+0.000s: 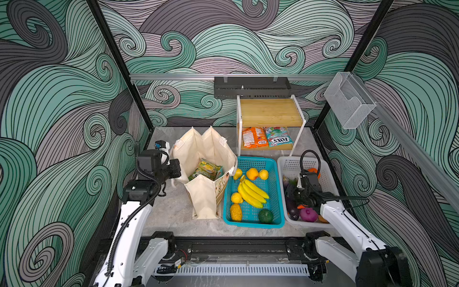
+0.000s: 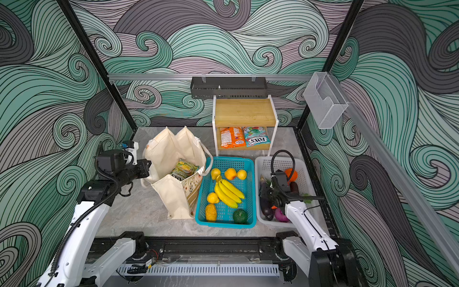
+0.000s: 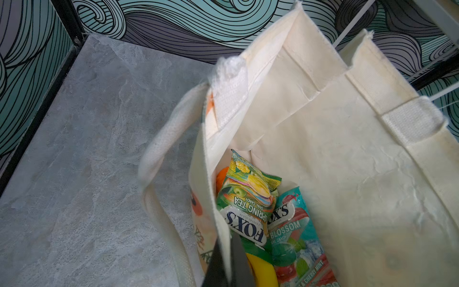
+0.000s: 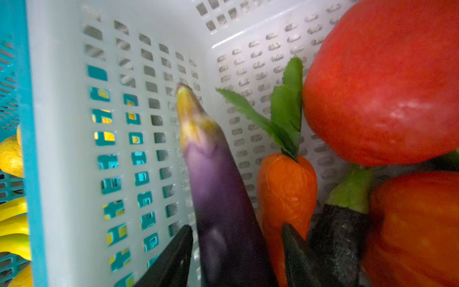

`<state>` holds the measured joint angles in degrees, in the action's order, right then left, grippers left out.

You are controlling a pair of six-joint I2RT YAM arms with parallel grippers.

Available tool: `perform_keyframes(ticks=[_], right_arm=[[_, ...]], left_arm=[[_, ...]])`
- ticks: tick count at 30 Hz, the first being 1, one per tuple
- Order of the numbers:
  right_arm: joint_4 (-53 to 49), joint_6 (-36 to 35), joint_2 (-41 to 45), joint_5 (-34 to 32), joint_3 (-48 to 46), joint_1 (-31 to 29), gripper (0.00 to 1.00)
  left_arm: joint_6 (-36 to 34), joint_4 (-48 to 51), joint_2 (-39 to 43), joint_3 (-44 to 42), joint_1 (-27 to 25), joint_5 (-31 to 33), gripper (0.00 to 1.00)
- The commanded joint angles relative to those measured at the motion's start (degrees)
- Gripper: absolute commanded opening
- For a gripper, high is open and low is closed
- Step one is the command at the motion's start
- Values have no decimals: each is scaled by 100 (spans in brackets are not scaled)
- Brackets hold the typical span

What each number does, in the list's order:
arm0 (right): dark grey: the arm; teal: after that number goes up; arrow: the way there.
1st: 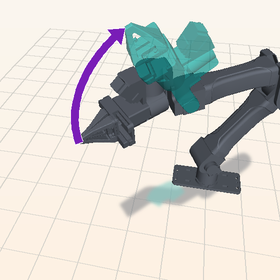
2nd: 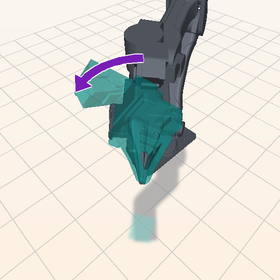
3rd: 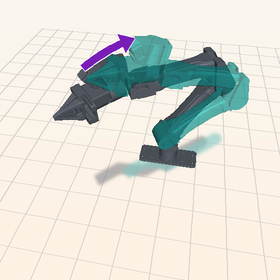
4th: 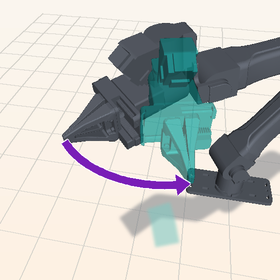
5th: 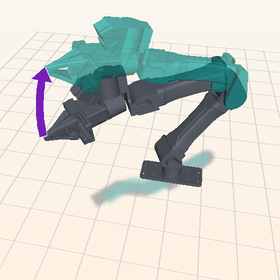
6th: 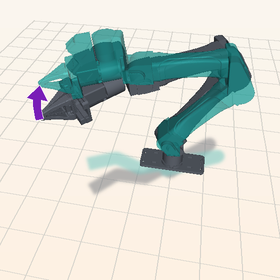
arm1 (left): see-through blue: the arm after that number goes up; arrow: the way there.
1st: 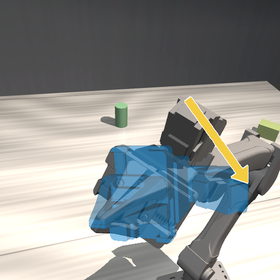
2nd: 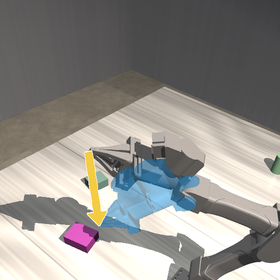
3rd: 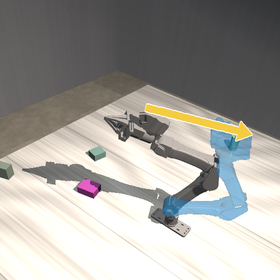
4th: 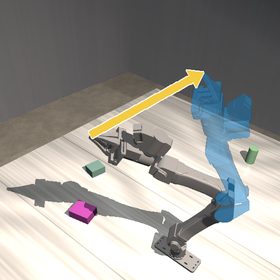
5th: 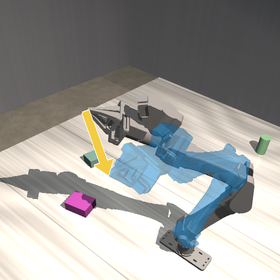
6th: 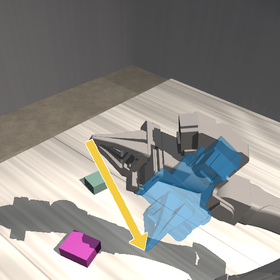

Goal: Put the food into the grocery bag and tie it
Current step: 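Grasp the purple eggplant with the right gripper and lift it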

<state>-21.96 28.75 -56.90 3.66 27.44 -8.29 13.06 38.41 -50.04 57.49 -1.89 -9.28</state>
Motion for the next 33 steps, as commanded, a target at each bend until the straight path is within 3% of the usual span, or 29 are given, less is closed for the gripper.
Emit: perform_keyframes(ticks=[1, 6, 18, 33], right_arm=[[60, 3, 8, 69, -104, 40, 55], [99, 64, 112, 130, -162, 47, 37], [104, 107, 646, 79, -235, 101, 31], [15, 136, 594, 520, -514, 100, 55]], left_arm=[[-100, 206, 7, -44, 31, -65, 0], [-97, 198, 8, -45, 31, -74, 0], [-105, 207, 12, -54, 31, -47, 0], [-107, 220, -63, -45, 31, -63, 0]])
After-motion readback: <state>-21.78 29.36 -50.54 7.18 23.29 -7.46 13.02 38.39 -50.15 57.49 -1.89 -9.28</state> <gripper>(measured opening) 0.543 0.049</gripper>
